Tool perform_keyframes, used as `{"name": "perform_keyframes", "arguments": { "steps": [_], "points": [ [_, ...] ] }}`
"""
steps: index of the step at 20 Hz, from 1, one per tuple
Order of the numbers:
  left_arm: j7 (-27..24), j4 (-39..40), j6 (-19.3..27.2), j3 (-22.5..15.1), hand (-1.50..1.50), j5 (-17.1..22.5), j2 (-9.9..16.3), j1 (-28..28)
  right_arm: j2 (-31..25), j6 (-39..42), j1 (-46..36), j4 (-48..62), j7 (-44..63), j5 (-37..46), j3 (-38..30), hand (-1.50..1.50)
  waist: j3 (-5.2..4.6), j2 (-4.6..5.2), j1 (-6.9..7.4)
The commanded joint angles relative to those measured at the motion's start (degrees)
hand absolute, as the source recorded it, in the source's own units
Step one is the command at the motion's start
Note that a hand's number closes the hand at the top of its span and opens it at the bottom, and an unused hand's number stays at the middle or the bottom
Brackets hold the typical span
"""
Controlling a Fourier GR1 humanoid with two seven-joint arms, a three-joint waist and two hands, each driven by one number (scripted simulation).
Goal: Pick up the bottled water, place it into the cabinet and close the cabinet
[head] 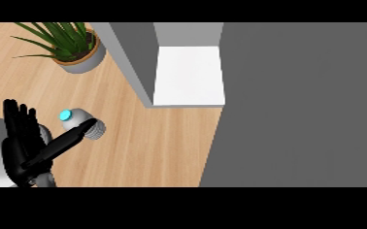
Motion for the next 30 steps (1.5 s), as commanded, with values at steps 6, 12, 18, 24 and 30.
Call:
{"name": "perform_keyframes", "arguments": {
  "steps": [6, 12, 18, 24, 30],
  "points": [
    [-7.3, 14.1, -1.9, 1.8, -1.50, 4.2, 0.0, -5.9, -3.1, -2.4, 1.1, -7.3, 4.0, 7.8, 2.4, -1.50, 0.02, 0.00, -0.35],
    [-18.0, 23.9, -4.3, 3.5, -1.50, 7.8, -1.2, -6.5, -4.6, -2.3, -0.7, -8.3, 4.7, 5.0, -0.6, -1.50, 0.01, 0.08, -0.04],
    [-25.5, 34.5, -5.7, 6.8, -1.50, 9.2, -1.2, -9.5, -5.8, -3.4, -0.8, -9.4, 6.3, 7.7, 1.9, -1.50, -0.04, 0.05, -0.27],
    [-31.2, 42.5, -3.9, 7.9, -1.50, 10.4, -1.2, -13.1, -5.0, -4.8, -0.3, -5.6, 2.3, 8.1, 4.0, -1.50, 0.02, 0.07, -0.05],
    [-38.2, 49.9, -5.8, 9.9, -1.50, 14.4, -1.2, -14.6, -8.3, -3.8, 1.0, -8.3, 1.5, 3.4, 0.2, -1.50, 0.02, 0.12, -0.22]
  ]
}}
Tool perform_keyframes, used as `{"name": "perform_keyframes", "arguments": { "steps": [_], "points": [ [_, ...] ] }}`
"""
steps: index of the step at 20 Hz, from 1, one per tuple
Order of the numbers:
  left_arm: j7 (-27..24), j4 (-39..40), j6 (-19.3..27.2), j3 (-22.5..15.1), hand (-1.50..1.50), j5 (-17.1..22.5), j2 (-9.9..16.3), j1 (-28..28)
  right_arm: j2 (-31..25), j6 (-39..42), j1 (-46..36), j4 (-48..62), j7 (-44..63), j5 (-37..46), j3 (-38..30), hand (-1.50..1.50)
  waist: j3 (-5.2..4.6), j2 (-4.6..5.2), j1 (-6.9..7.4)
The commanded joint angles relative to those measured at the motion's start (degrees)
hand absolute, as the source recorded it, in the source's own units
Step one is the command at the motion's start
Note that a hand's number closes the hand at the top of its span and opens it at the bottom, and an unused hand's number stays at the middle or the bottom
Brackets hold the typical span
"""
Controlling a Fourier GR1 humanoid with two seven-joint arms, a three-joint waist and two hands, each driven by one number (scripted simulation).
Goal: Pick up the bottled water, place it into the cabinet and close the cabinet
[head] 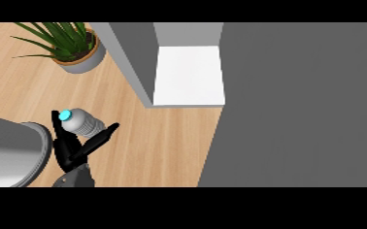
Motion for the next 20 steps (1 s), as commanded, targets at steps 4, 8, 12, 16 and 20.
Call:
{"name": "perform_keyframes", "arguments": {
  "steps": [4, 8, 12, 16, 20],
  "points": [
    [-5.5, 9.0, -5.8, 3.6, -1.50, 3.7, 4.1, -2.5, -1.5, -0.8, 2.5, -7.1, 2.3, 6.5, 3.8, -1.50, 0.00, -0.03, -0.10],
    [-9.5, 9.6, -6.0, 2.5, -1.50, 4.1, 0.7, -2.1, -3.2, -0.3, 2.3, -9.2, 3.0, 3.4, 0.0, -1.50, 0.02, -0.02, 0.01],
    [-14.9, 15.9, -9.6, 3.3, -1.50, 5.5, -0.2, -4.7, 1.3, -2.9, -2.7, -3.3, 4.6, 8.3, 4.3, -1.50, -0.07, 0.04, -0.04],
    [-16.6, 18.3, -13.8, 4.6, 1.50, 7.9, 2.0, -4.7, 0.7, -3.1, -4.0, -5.2, 7.9, 7.7, 2.7, -1.50, -0.05, 0.04, 0.10],
    [-15.7, 19.7, -11.8, 5.2, 1.50, 9.2, 2.4, -10.8, -1.0, -3.0, -2.4, -6.3, 6.1, 5.8, 3.1, -1.50, -0.03, 0.05, -0.28]
  ]
}}
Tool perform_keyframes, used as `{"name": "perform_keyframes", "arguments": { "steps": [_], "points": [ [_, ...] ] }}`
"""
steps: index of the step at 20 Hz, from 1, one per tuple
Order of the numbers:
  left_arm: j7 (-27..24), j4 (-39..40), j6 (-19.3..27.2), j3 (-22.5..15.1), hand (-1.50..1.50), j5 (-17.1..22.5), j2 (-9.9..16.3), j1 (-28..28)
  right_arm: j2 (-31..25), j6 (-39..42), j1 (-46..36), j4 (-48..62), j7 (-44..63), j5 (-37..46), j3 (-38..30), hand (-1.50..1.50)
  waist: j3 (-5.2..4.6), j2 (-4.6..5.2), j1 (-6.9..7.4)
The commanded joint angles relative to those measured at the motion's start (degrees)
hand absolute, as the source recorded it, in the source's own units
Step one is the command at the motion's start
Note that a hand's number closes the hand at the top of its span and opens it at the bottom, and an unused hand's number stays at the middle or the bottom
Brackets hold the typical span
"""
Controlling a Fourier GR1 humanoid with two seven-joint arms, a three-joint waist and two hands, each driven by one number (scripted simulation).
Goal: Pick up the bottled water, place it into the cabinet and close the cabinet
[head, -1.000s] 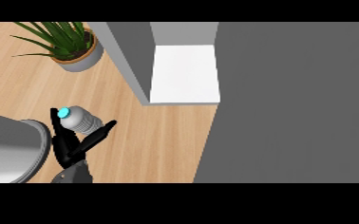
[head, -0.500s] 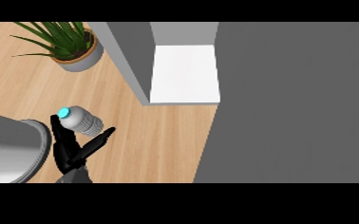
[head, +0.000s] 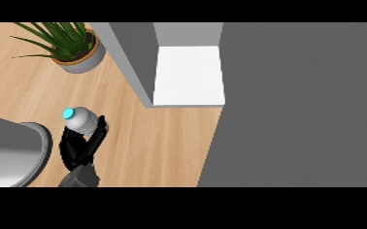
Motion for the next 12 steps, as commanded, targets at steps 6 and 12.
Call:
{"name": "perform_keyframes", "arguments": {
  "steps": [6, 12],
  "points": [
    [0.4, 0.8, -7.2, 0.6, 1.50, 3.8, 2.7, -1.3, -3.8, 0.4, 4.0, -7.7, 0.0, 4.0, -0.6, -1.50, 0.05, -0.06, -0.07],
    [2.4, 1.1, -18.4, -13.2, 1.50, -5.9, -0.6, 0.0, -2.8, -0.1, 0.4, -2.7, -1.0, 1.4, -0.7, -1.50, 0.03, -0.21, -0.69]
  ]
}}
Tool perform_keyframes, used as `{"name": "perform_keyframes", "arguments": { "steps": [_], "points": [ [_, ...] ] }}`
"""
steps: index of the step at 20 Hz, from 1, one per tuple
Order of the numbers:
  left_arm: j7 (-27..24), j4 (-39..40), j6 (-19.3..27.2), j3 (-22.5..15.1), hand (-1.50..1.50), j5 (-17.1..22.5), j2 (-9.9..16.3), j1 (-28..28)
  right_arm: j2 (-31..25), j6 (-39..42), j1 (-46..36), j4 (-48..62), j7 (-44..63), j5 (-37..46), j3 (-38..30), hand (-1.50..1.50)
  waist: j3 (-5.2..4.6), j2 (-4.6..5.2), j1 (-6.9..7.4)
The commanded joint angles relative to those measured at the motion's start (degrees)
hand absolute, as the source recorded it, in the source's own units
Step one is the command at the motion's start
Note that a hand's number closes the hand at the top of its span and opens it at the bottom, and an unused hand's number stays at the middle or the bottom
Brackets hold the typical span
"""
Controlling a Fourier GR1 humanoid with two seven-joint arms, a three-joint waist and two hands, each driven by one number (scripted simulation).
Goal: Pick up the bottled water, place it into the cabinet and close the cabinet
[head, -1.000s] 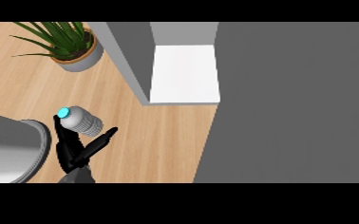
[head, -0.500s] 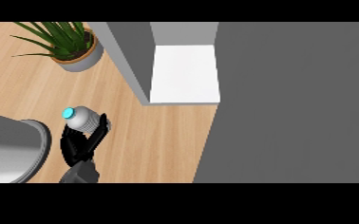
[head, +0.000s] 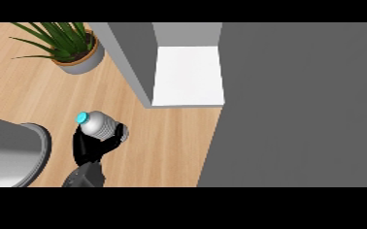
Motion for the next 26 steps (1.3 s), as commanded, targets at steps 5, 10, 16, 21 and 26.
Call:
{"name": "perform_keyframes", "arguments": {
  "steps": [5, 10, 16, 21, 26],
  "points": [
    [0.6, -2.5, -11.1, -8.9, 1.50, -4.9, -0.7, 2.1, -2.8, -0.1, 2.3, -7.7, 3.4, 5.2, 2.1, -1.50, 0.02, -0.02, 0.29],
    [9.5, -17.6, -9.7, -13.5, 1.50, -4.6, -1.9, 8.0, -2.0, -0.6, 1.0, -6.6, 2.5, 2.5, -0.9, -1.50, 0.11, -0.14, 1.10],
    [17.8, -30.3, -7.0, -21.1, 1.50, 1.4, -2.4, 13.3, -4.0, -1.9, 3.0, -7.1, 1.0, 5.0, 2.8, -1.50, 0.08, -0.22, 0.81],
    [24.9, -37.8, -4.2, -21.2, 1.50, 1.3, -2.5, 12.4, -5.4, -1.2, 4.1, -8.4, 0.4, 3.0, 0.1, -1.50, 0.08, -0.02, 0.61],
    [25.7, -46.8, 5.1, -31.3, 1.50, 0.0, -2.5, 16.1, -4.3, -1.9, 3.3, -4.8, -1.9, 2.7, 1.0, -1.50, 0.09, 0.00, 0.69]
  ]
}}
